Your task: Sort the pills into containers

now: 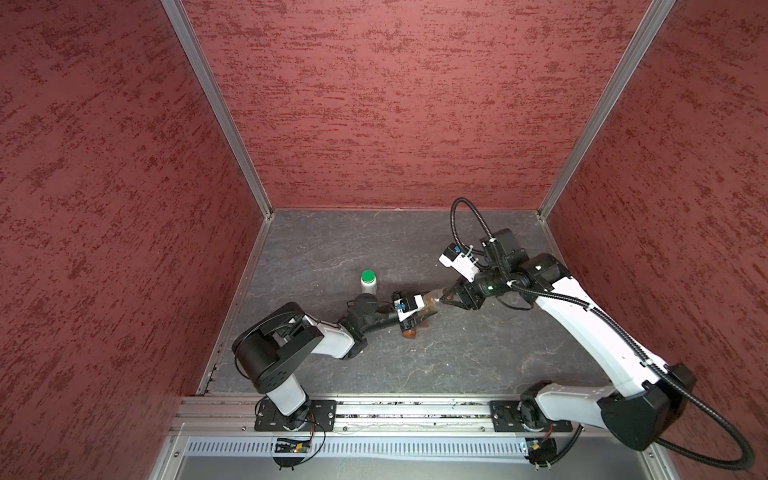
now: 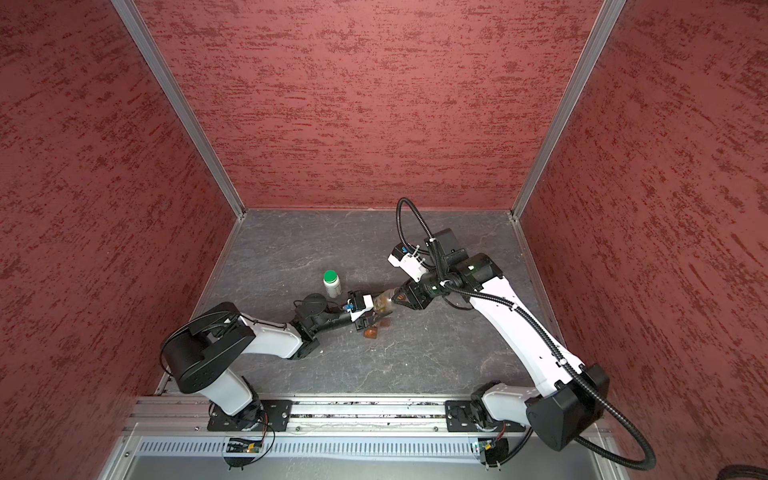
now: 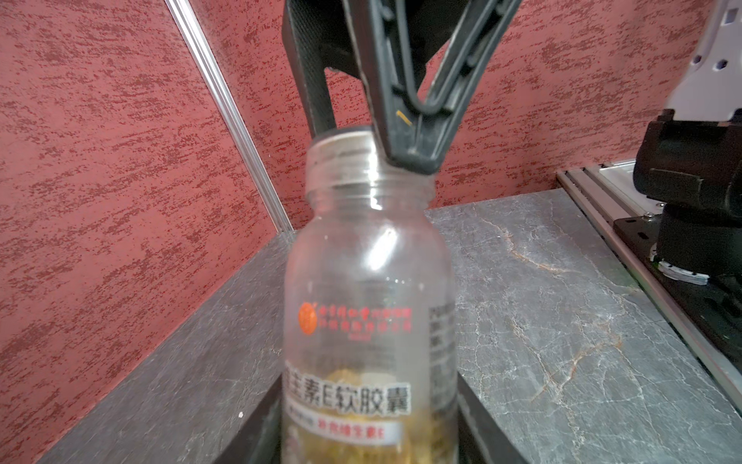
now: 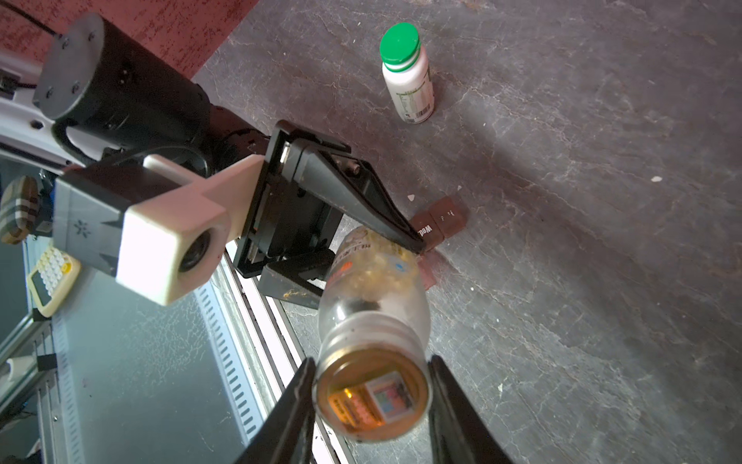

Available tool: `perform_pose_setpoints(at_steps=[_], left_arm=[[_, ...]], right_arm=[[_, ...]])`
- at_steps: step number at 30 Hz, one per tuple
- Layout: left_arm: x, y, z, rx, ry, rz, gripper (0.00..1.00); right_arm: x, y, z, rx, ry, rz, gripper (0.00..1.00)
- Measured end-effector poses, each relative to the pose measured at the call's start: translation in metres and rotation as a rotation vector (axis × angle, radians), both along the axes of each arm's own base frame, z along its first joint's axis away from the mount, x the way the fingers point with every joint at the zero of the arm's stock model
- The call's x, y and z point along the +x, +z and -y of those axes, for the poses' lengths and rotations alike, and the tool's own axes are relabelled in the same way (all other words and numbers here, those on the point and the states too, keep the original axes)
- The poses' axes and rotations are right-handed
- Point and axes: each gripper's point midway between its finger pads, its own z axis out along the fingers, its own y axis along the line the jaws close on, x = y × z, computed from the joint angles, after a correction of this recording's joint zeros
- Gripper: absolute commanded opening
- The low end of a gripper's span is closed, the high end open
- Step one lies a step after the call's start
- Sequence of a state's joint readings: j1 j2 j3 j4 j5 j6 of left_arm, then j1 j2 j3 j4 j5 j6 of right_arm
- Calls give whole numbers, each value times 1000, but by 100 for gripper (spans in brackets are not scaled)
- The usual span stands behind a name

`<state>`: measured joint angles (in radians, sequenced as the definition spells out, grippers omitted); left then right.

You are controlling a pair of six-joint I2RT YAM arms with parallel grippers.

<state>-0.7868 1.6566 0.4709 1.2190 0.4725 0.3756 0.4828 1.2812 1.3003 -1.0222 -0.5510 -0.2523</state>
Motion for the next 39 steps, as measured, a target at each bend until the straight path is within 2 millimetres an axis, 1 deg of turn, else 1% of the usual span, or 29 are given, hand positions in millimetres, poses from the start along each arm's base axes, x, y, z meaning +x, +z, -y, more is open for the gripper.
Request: perform_pose_setpoints(at_steps=[6, 13, 21, 25, 29, 39], left_arm=[[0, -1, 1, -15, -14, -8, 0], [4, -3, 5, -33, -27, -21, 0], [9, -7, 9, -34, -37, -29, 0], [9, -7, 10, -38, -39, -30, 0], [10, -8, 10, -37, -37, -35, 0], [14, -14, 8, -30, -25, -55, 0]], right_arm=[[0, -1, 0, -12, 27, 27, 18], [3, -2, 2, -32, 22, 46, 20], [6, -5, 6, -62, 14, 67, 39], [7, -5, 6, -62, 14, 68, 46], [7, -5, 7, -62, 13, 69, 49], [6, -3, 7, -56, 8, 72, 69]])
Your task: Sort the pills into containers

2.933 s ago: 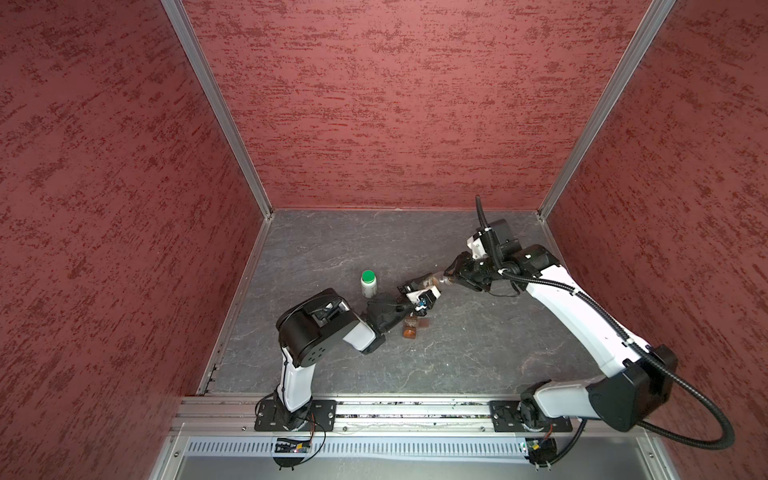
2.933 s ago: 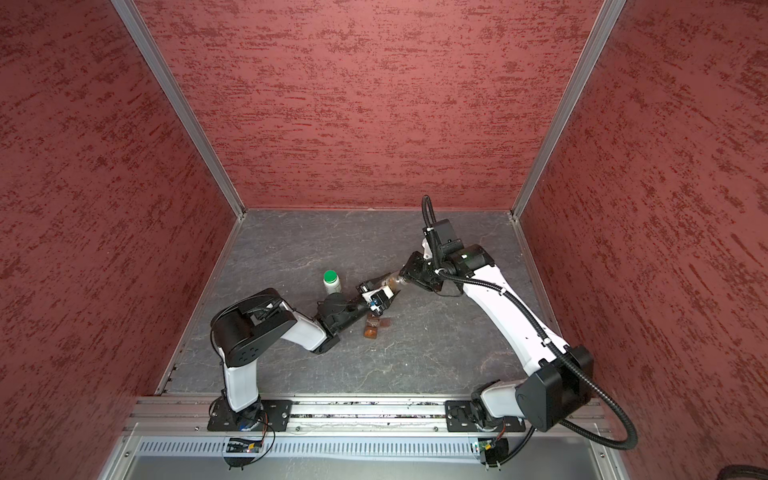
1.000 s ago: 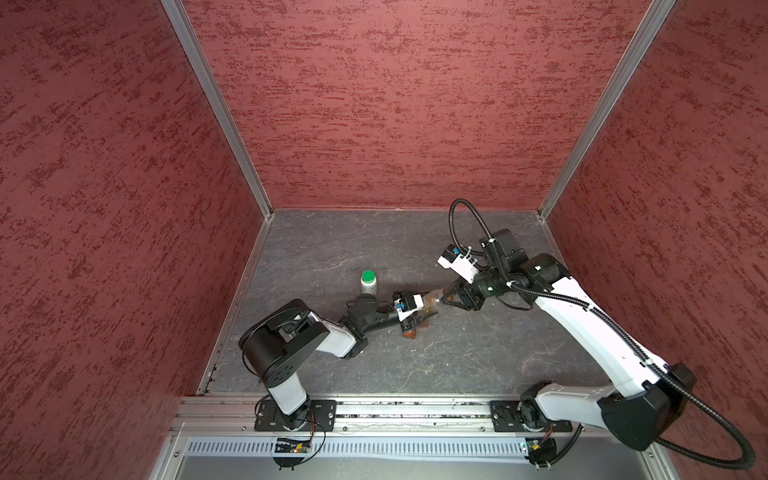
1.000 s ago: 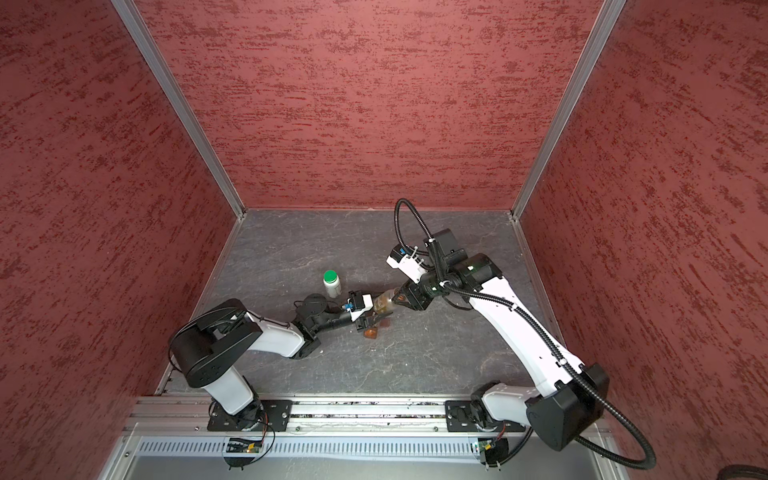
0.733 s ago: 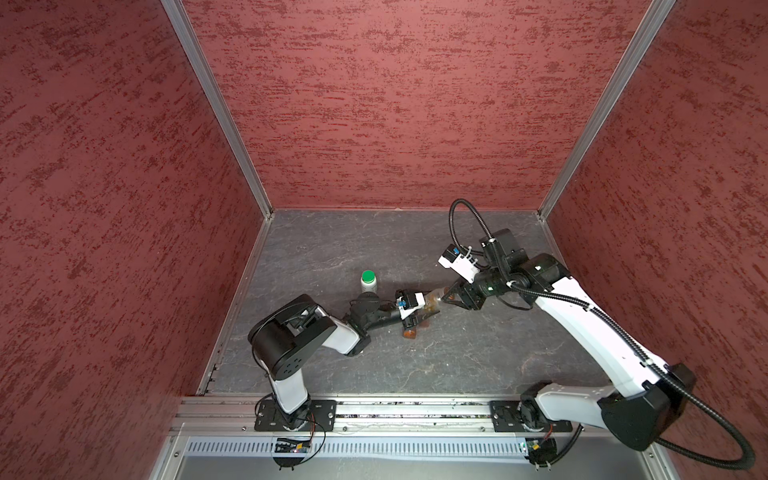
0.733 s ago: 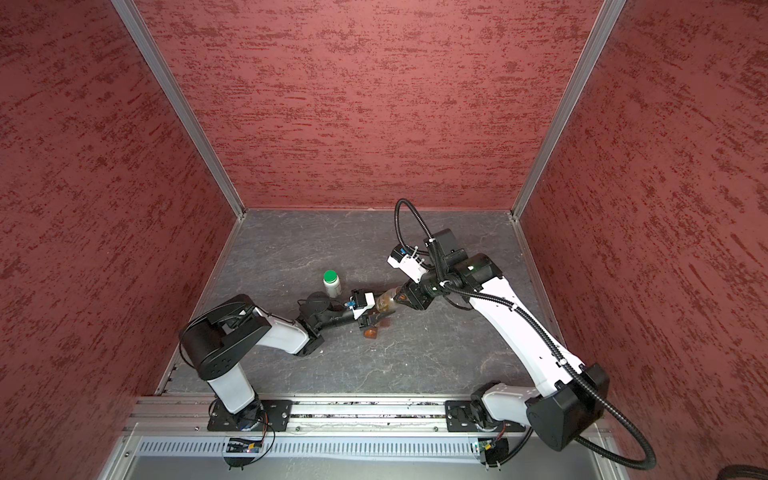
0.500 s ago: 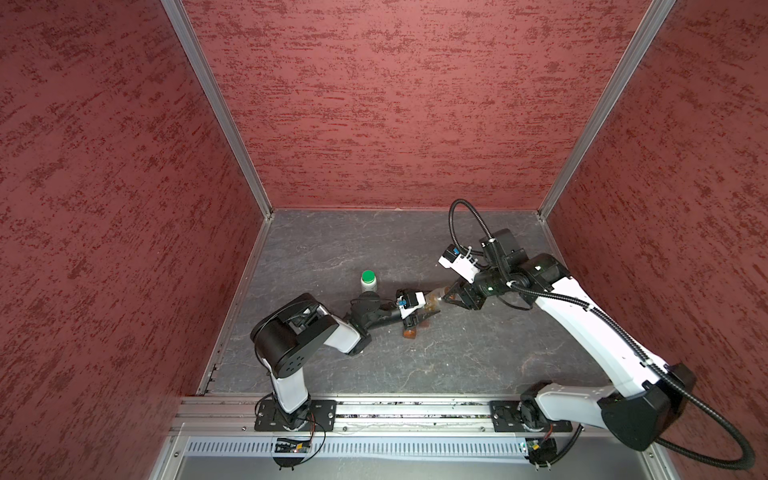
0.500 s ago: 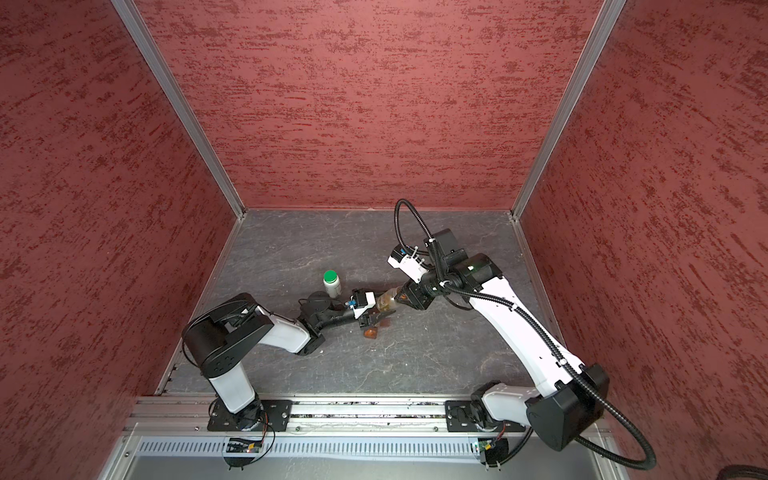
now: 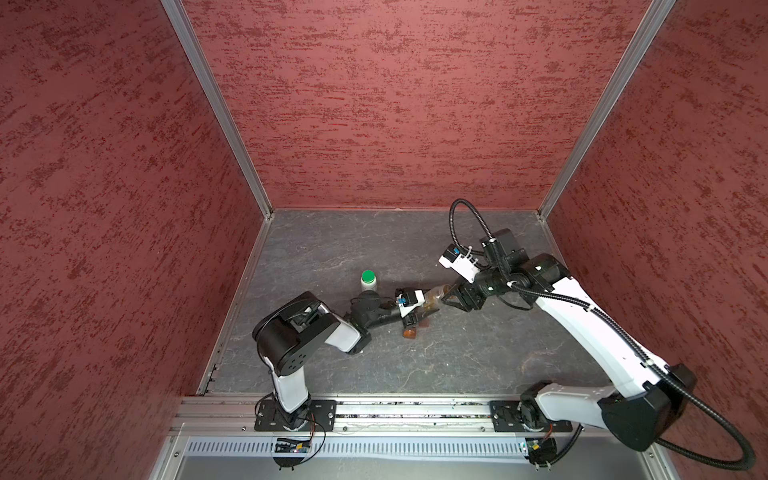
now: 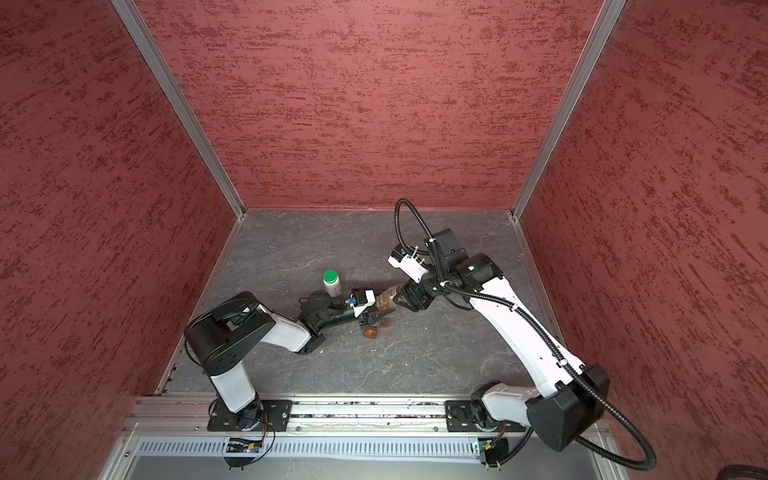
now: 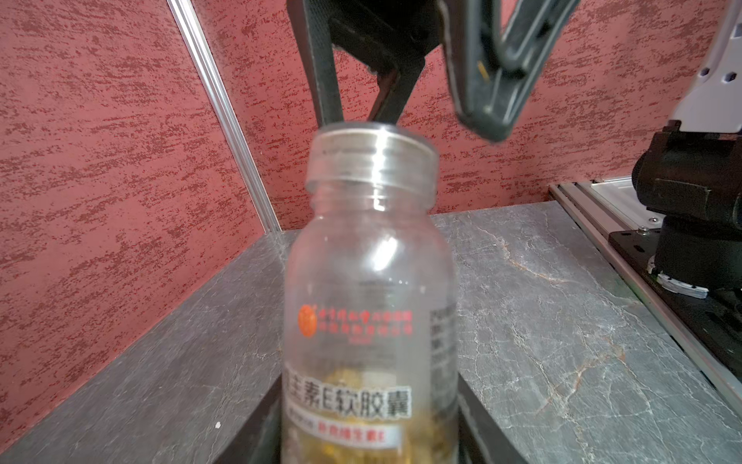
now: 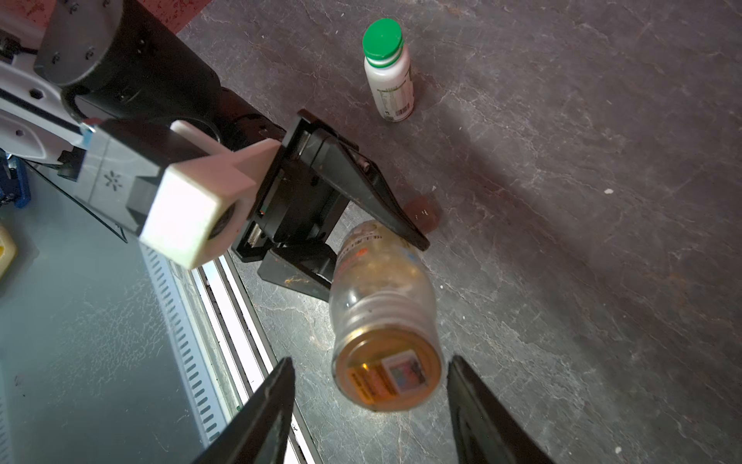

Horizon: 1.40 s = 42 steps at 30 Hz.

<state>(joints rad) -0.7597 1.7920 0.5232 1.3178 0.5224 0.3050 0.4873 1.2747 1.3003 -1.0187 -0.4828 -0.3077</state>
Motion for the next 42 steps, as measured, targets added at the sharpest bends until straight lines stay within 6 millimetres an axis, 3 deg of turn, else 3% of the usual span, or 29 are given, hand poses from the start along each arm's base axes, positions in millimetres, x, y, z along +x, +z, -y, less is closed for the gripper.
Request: perform_pose_setpoints(at_steps=[8, 18, 21, 27, 35, 42], left_arm=[[3, -9, -1, 14, 8, -18, 0], [21, -1, -6, -1, 108, 39, 0], [34, 2, -6, 1, 167, 87, 0], [58, 0, -7, 42, 288, 184, 0], [65, -1, -3, 78, 349, 253, 0], [64, -1, -2, 86, 356, 269, 0]], right_arm=[[10, 21, 8, 29, -113, 71, 84], [62, 75, 25, 166, -594, -30, 73], [68, 66, 21, 208, -690, -154, 72], [66, 26, 17, 216, -852, -391, 66], [58, -14, 14, 232, -972, -567, 65], [62, -13, 7, 288, -977, -597, 59]])
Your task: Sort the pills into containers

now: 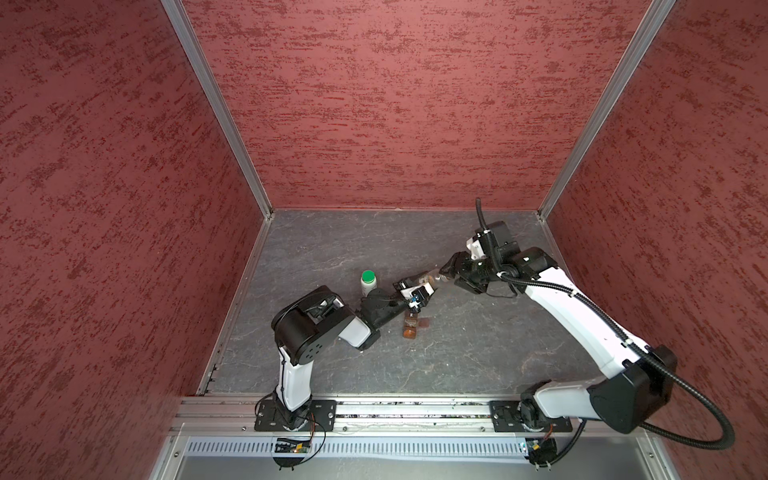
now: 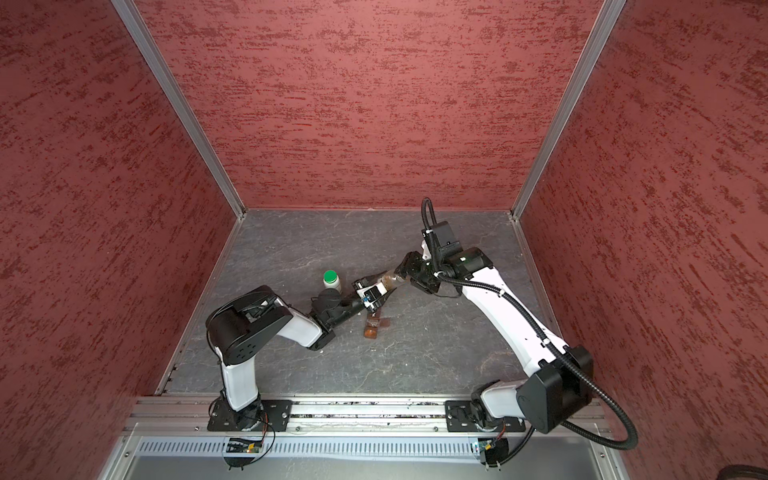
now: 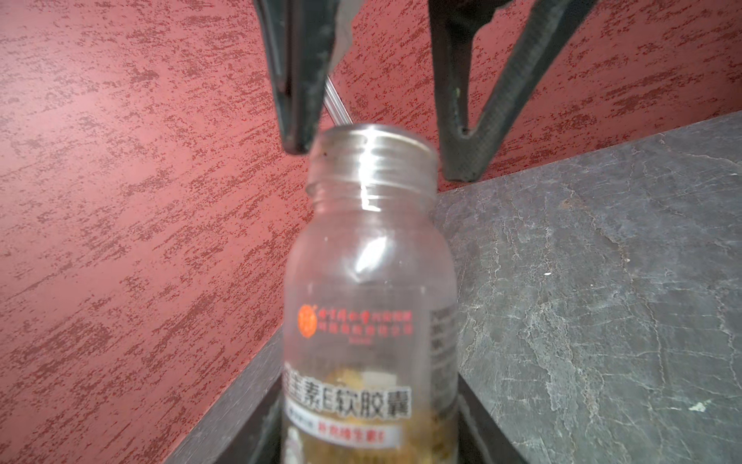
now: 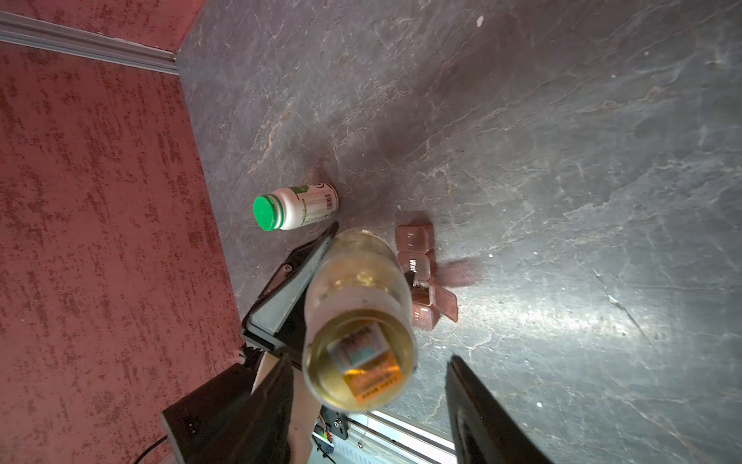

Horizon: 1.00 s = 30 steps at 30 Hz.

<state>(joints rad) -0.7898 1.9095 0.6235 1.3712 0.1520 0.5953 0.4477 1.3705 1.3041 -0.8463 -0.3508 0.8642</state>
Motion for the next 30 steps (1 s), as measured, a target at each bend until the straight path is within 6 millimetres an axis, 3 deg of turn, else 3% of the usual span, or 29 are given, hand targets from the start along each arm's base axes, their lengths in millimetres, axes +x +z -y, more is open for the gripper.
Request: perform_pose_setpoints(at_steps=[12, 30], left_arm=[[-1, 1, 0, -1, 2, 7, 0], [-2, 2, 2, -3, -3, 8, 0]], right_arm=[[3, 0, -2, 19, -11, 4, 44], [2, 0, -3, 23, -6, 2, 49]])
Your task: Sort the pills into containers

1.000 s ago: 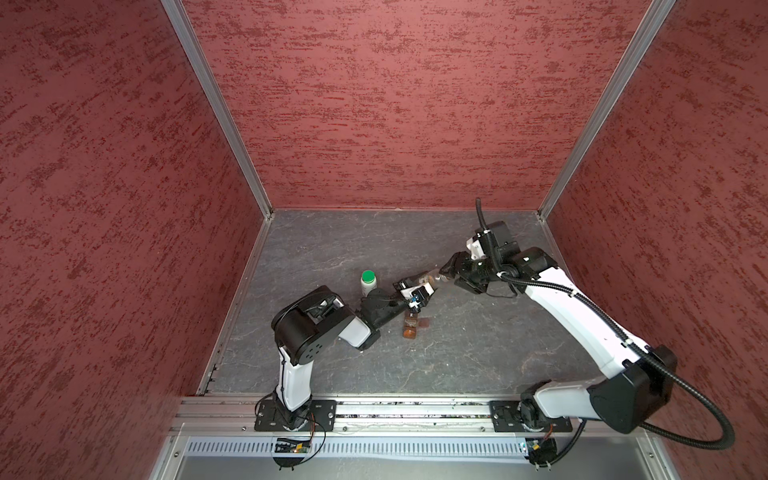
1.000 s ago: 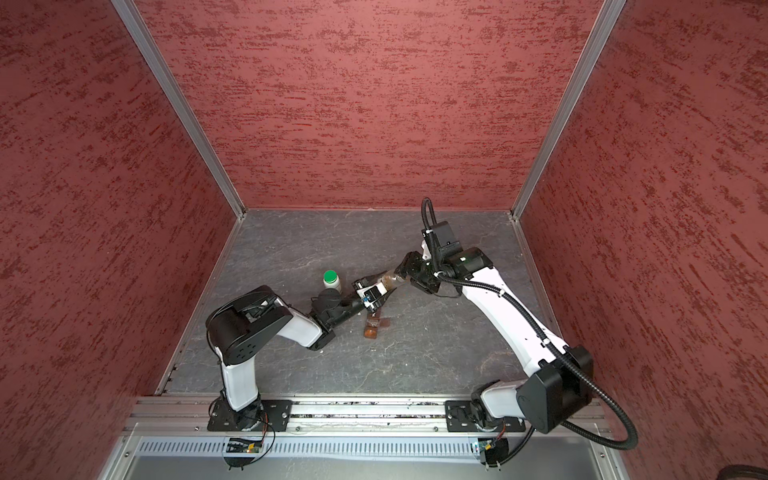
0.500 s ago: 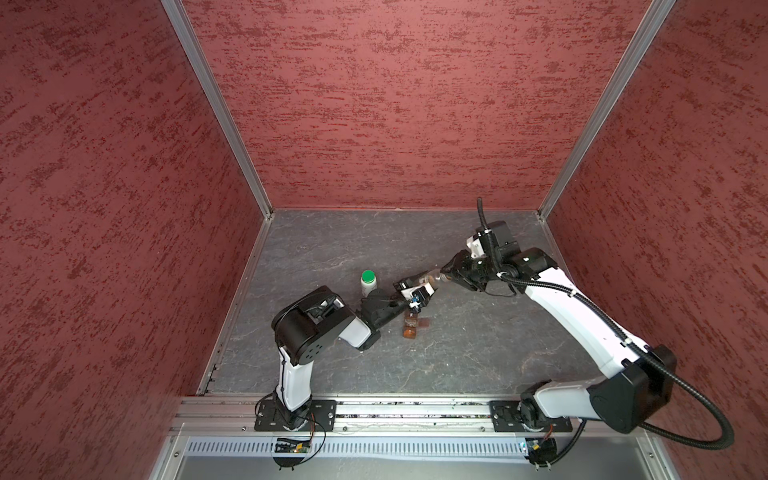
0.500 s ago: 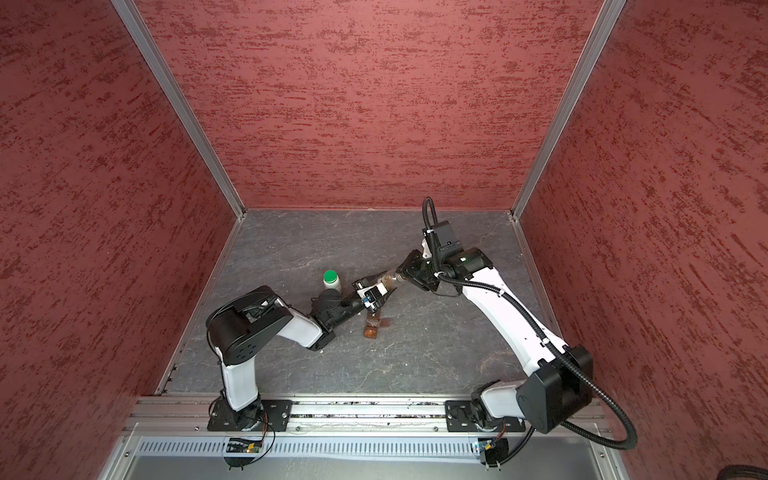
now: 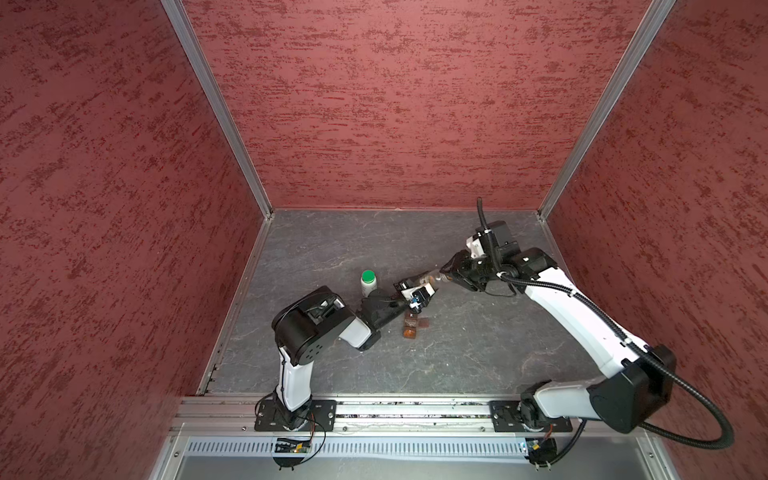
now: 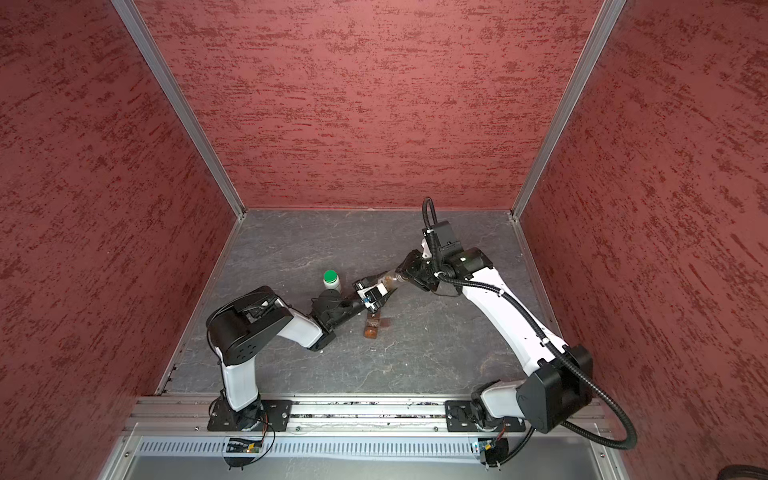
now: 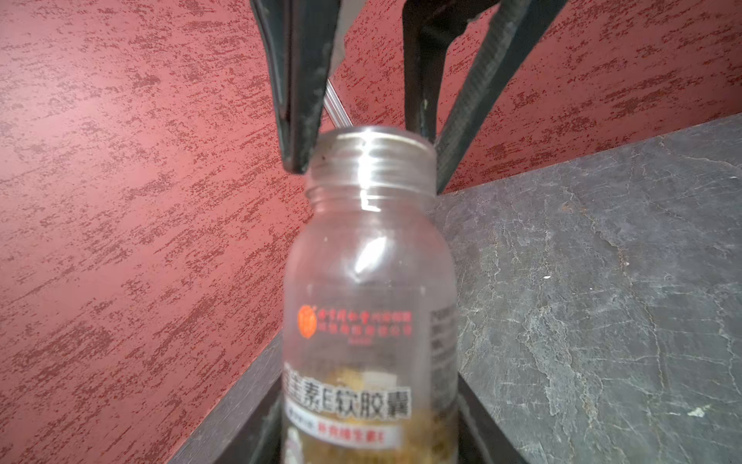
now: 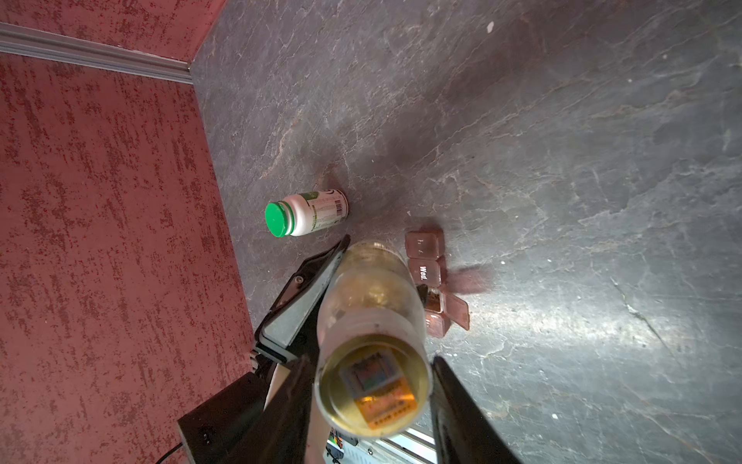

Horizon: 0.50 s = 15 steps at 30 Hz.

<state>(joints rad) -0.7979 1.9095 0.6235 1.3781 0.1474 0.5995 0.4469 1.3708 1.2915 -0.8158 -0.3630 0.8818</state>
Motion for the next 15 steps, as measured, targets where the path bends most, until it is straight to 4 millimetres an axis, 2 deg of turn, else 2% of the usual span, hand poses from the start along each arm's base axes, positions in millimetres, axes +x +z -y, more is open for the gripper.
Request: perform_pose_setpoints(at_steps=[15], left_arm=[[-3, -2, 1, 3, -9, -3, 0]], right_arm=[[-3, -3, 0, -33, 73, 31, 33]])
